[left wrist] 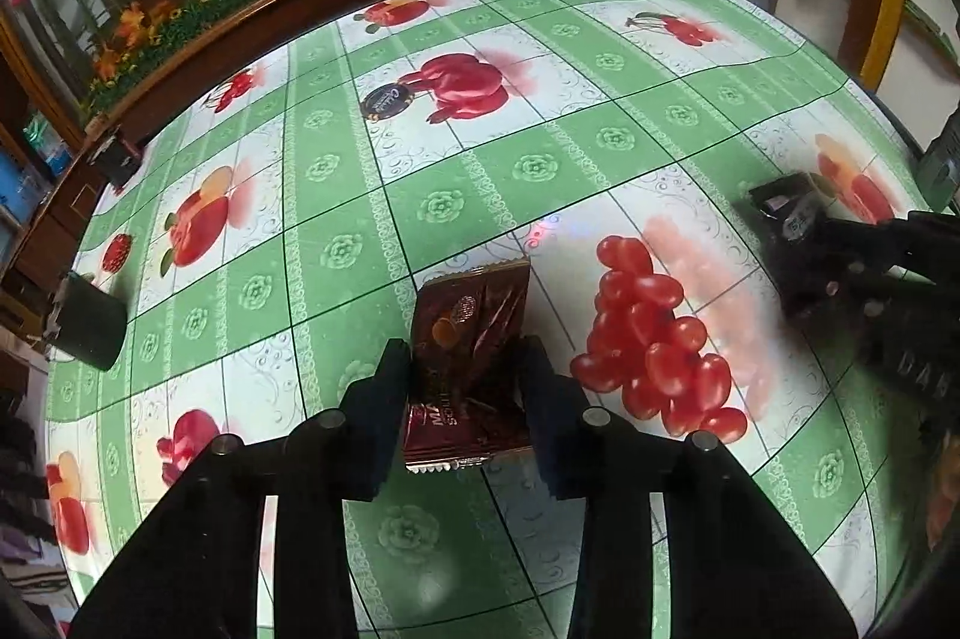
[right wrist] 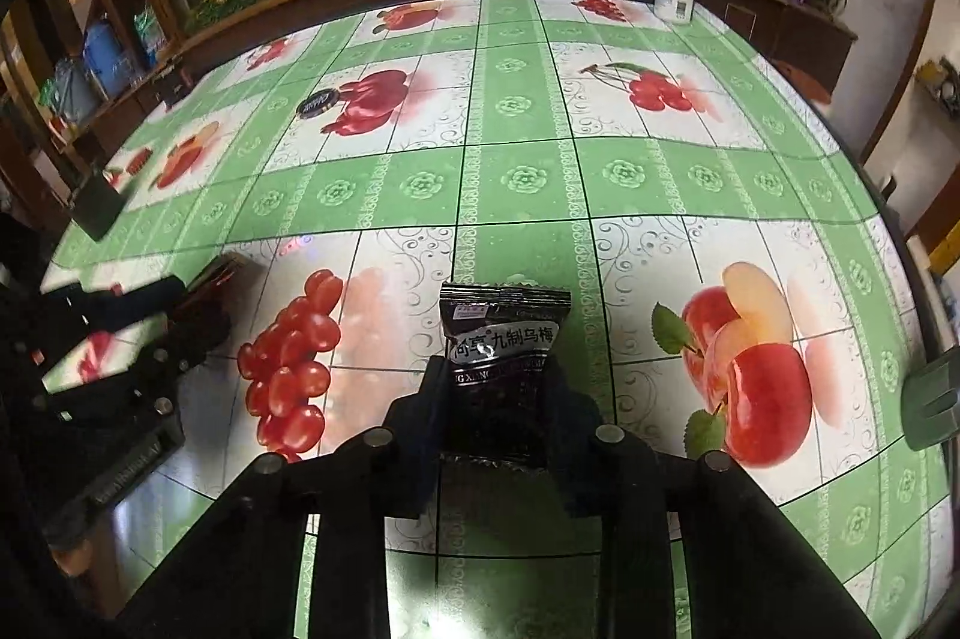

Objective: Organize snacks
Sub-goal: 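Grasp the brown chocolate packet with the left gripper while the right gripper grasps the dark purple packet, then carry both packets over the red box and open both grippers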

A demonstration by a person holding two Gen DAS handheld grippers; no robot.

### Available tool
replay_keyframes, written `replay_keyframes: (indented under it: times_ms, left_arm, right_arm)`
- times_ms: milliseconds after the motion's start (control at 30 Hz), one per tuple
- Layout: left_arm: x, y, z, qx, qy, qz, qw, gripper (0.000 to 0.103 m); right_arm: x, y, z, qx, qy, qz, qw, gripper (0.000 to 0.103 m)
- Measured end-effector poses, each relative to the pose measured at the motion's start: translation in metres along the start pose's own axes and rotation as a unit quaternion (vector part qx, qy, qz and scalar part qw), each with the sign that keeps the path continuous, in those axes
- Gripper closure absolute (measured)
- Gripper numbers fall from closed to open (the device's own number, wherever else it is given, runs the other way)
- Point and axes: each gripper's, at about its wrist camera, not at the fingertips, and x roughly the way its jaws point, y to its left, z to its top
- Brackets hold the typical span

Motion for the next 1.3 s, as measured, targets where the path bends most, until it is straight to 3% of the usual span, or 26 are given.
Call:
replay_keyframes:
  times_ms: [200,333,533,733,867,1000,1133,1300]
  left_arm:
    - [-0.012,0.004,-0.017,-0.040,0.011,-0.014,0.9990,0.073]
    - [-0.030,0.007,-0.042,-0.082,0.011,-0.024,0.9963,0.074]
    - [-0.080,0.003,-0.085,-0.123,-0.025,-0.022,0.9919,0.074]
    - [-0.154,0.005,-0.133,-0.157,-0.082,0.004,0.9841,0.074]
    - [-0.207,0.015,-0.171,-0.173,-0.132,0.059,0.9743,0.074]
    - [-0.242,0.044,-0.210,-0.195,-0.149,0.109,0.9632,0.073]
    - [-0.260,0.077,-0.248,-0.231,-0.147,0.144,0.9509,0.073]
    - [-0.264,0.093,-0.277,-0.250,-0.146,0.172,0.9415,0.073]
  right_arm:
    - [-0.002,-0.027,0.005,0.063,0.023,0.086,0.994,0.079]
    - [-0.004,-0.042,0.006,0.108,0.040,0.183,0.976,0.079]
    - [-0.009,-0.038,0.006,0.123,0.046,0.269,0.954,0.079]
    - [-0.025,-0.006,0.002,0.079,0.027,0.323,0.943,0.079]
    - [-0.043,0.019,-0.005,0.030,-0.008,0.325,0.945,0.079]
    - [-0.061,0.056,-0.023,-0.028,-0.046,0.321,0.946,0.079]
    - [-0.081,0.098,-0.051,-0.062,-0.067,0.341,0.936,0.080]
    - [-0.121,0.155,-0.096,-0.102,-0.094,0.401,0.906,0.080]
